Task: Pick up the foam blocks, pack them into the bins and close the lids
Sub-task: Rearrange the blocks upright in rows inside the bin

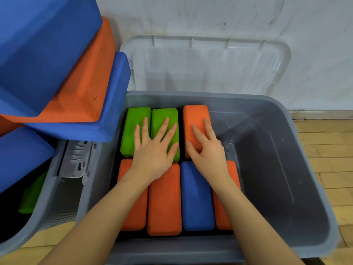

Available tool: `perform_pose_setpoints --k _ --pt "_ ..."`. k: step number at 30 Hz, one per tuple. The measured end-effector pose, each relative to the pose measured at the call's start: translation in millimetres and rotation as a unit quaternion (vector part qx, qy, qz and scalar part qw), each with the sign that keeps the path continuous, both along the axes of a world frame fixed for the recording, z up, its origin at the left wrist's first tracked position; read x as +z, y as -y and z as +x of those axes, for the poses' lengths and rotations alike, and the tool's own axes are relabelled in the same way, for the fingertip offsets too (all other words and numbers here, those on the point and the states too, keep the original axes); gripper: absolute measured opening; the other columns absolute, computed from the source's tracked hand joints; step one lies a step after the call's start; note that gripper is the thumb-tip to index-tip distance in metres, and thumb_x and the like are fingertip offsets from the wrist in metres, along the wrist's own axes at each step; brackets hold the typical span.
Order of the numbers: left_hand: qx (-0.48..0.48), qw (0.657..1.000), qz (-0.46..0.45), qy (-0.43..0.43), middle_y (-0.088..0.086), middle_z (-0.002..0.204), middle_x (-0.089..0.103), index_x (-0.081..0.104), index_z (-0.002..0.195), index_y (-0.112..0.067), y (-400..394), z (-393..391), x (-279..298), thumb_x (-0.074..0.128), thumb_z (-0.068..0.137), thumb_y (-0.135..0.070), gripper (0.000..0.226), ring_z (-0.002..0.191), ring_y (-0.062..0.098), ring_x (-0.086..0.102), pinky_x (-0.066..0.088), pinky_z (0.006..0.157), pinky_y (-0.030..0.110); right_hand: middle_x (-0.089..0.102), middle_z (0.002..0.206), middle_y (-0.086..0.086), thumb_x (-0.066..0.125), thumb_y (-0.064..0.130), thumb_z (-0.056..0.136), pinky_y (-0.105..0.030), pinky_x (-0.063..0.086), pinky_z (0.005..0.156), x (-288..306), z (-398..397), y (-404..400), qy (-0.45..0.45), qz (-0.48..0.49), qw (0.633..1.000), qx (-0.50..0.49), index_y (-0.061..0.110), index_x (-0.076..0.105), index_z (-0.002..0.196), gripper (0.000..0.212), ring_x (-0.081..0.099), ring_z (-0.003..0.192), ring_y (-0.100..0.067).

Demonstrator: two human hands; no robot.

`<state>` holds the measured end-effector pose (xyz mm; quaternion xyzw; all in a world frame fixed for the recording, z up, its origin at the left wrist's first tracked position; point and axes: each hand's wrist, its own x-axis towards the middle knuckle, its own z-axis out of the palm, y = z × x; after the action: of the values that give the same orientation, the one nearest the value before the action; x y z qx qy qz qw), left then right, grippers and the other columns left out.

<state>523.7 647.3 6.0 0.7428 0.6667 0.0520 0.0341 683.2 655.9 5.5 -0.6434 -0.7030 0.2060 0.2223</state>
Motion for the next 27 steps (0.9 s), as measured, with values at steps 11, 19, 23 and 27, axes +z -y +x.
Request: perform_pose_setpoints --k 11,19,23,27 --pt "-0.007 0.999 -0.027 -0.03 0.002 0.157 0.011 0.014 0.149 -0.029 -16.1 8.1 -8.7 -0.002 0.087 -0.048 0.066 0.144 0.025 0.01 0.0 0.114 0.048 0.028 0.153 0.0 0.021 0.049 0.09 -0.047 0.04 0.092 -12.4 1.3 4.1 0.151 0.014 0.988 0.022 0.035 0.043 0.138 0.054 0.057 0.111 -0.036" --pt "-0.014 0.999 -0.02 -0.028 0.015 0.144 0.041 0.044 0.139 -0.015 -14.1 13.2 -11.7 0.026 0.091 -0.039 0.056 0.131 0.036 0.04 0.026 0.106 0.059 0.01 0.158 -0.003 0.006 0.045 0.09 -0.045 0.011 0.116 -11.6 3.0 4.1 0.164 -0.032 0.983 0.075 0.029 0.021 0.148 0.062 0.012 0.144 -0.032" --pt "-0.027 0.998 -0.056 -0.034 0.015 0.145 0.04 0.044 0.139 -0.015 -11.8 8.9 -5.6 0.024 0.091 -0.041 0.058 0.131 0.035 0.041 0.028 0.105 0.059 0.0 0.159 0.003 -0.002 0.05 0.086 -0.049 0.001 0.116 -9.4 4.4 5.2 0.184 -0.047 0.979 0.078 0.035 0.012 0.149 0.066 0.002 0.146 -0.025" --pt "-0.027 0.993 -0.119 -0.009 0.002 0.158 -0.003 0.009 0.15 -0.029 -12.3 2.8 7.0 0.02 0.099 -0.046 0.055 0.145 0.024 -0.001 -0.001 0.114 0.049 0.002 0.159 0.004 0.018 0.045 0.1 -0.047 -0.006 0.115 3.0 6.4 3.4 0.211 -0.06 0.972 0.079 0.036 0.014 0.148 0.049 0.002 0.145 -0.026"
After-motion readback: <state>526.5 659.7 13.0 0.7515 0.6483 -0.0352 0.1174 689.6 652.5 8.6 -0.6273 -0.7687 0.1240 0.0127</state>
